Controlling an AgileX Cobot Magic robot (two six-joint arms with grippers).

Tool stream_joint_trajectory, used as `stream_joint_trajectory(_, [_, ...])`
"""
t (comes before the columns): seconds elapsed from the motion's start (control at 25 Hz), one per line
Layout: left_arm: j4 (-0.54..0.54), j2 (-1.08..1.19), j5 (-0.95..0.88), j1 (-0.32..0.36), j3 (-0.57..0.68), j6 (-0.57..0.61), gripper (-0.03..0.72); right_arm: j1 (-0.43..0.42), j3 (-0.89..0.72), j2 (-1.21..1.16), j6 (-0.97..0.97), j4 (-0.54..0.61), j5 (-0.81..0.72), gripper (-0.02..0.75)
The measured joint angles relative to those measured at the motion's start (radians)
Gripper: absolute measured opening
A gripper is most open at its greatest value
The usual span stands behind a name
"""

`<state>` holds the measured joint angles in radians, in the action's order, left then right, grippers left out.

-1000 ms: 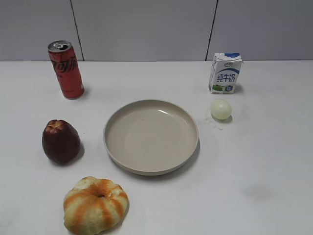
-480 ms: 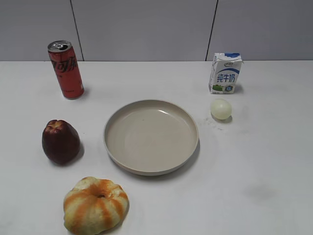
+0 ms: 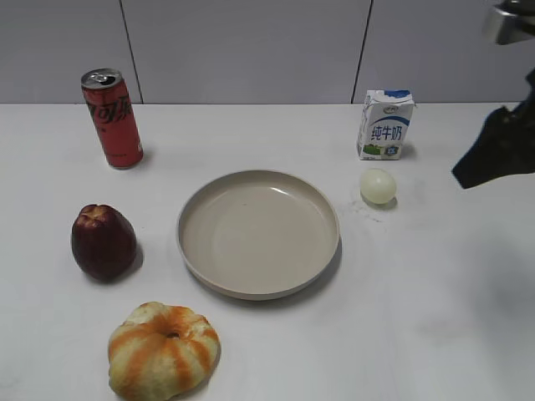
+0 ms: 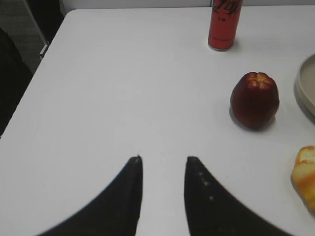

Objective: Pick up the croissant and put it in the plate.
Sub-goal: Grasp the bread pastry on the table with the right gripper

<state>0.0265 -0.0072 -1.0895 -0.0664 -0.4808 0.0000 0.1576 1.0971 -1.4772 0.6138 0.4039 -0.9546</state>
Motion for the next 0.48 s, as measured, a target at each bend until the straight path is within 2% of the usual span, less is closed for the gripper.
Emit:
stream_joint_trajectory(0.08, [0.0,0.0,0.0,0.0,0.0,0.0,0.233,0.078,0.057,-0.063,0.013,-0.016,-0.01,0.552])
stream_joint_trajectory(0.28, [0.0,0.0,0.0,0.0,0.0,0.0,0.232,0.348,0.149,-0.196,0.02,-0.07,-0.005,0.552])
stream_joint_trajectory(0.48, [0.0,0.0,0.0,0.0,0.0,0.0,0.232,0.616,0.198,-0.298,0.02,-0.073,0.074,0.552])
